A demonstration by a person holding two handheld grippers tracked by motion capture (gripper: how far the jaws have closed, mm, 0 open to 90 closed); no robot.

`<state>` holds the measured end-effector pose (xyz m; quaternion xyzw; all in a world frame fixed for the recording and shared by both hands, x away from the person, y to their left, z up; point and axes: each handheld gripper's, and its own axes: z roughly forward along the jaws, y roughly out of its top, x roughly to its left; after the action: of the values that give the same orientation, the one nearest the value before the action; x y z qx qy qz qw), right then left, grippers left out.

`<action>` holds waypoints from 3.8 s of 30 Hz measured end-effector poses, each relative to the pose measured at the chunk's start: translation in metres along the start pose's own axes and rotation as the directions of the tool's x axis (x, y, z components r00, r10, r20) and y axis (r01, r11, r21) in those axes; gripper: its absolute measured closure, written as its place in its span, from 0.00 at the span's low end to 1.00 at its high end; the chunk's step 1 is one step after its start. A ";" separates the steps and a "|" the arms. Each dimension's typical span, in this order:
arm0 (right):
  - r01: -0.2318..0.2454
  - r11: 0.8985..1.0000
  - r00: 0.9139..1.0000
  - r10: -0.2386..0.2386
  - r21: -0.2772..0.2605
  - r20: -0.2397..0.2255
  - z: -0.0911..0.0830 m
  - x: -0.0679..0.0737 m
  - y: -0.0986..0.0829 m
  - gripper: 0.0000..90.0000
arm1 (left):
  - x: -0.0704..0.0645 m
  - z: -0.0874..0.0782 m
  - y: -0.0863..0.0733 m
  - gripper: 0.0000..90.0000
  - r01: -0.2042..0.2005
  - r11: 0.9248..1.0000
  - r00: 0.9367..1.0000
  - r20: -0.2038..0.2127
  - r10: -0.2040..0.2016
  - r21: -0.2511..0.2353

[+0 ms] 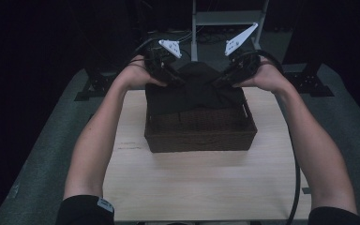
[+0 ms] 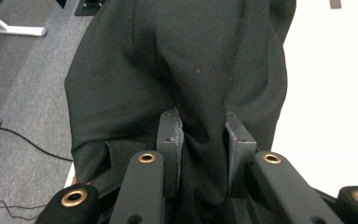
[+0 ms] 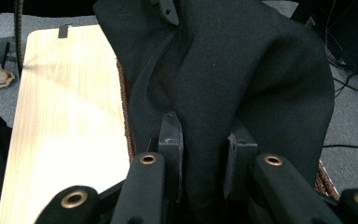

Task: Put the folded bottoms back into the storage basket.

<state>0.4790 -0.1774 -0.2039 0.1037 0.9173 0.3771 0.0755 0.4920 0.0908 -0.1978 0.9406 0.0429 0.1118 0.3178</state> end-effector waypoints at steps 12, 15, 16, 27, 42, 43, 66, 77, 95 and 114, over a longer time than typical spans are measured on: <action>-0.025 1.000 1.000 0.025 0.005 -0.007 0.015 -0.012 -0.009 0.80 | 0.008 0.016 -0.006 0.80 0.009 0.999 1.000 -0.002 -0.009 0.037; -0.024 1.000 1.000 0.024 0.017 -0.007 0.020 -0.014 -0.013 0.80 | 0.008 0.024 -0.009 0.80 0.015 0.999 1.000 0.001 -0.015 0.041; -0.028 0.999 1.000 0.028 0.015 -0.007 0.021 -0.014 -0.014 0.80 | 0.009 0.026 -0.010 0.80 0.011 0.999 1.000 0.002 -0.011 0.041; -0.049 0.998 0.999 0.050 0.032 -0.014 0.034 -0.017 -0.028 0.80 | 0.007 0.043 -0.017 0.80 0.021 0.998 1.000 0.007 -0.022 0.063; -0.045 0.997 0.999 0.047 0.070 -0.021 0.047 -0.017 -0.036 0.80 | 0.002 0.061 -0.025 0.80 0.020 0.994 1.000 0.005 -0.020 0.104; -0.050 0.996 0.998 0.052 0.074 -0.023 0.049 -0.017 -0.036 0.80 | 0.003 0.062 -0.026 0.80 0.019 0.994 1.000 0.008 -0.020 0.107; -0.072 0.994 0.996 0.075 0.088 -0.040 0.070 -0.017 -0.049 0.80 | -0.001 0.076 -0.044 0.80 0.040 0.993 0.999 0.010 -0.041 0.109; -0.089 0.992 0.995 0.093 0.089 -0.041 0.076 -0.017 -0.057 0.80 | -0.002 0.086 -0.046 0.80 0.039 0.991 0.999 0.006 -0.041 0.128; -0.097 0.990 0.994 0.103 0.104 -0.045 0.083 -0.019 -0.069 0.80 | -0.004 0.100 -0.053 0.80 0.054 0.990 0.998 0.020 -0.057 0.127; -0.106 0.986 0.992 0.113 0.125 -0.049 0.096 -0.021 -0.077 0.80 | -0.008 0.114 -0.063 0.80 0.084 0.989 0.996 0.005 -0.085 0.125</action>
<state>0.5094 -0.1711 -0.3245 0.1477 0.9333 0.3266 0.0224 0.5107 0.0731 -0.3258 0.9564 0.0880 0.0903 0.2634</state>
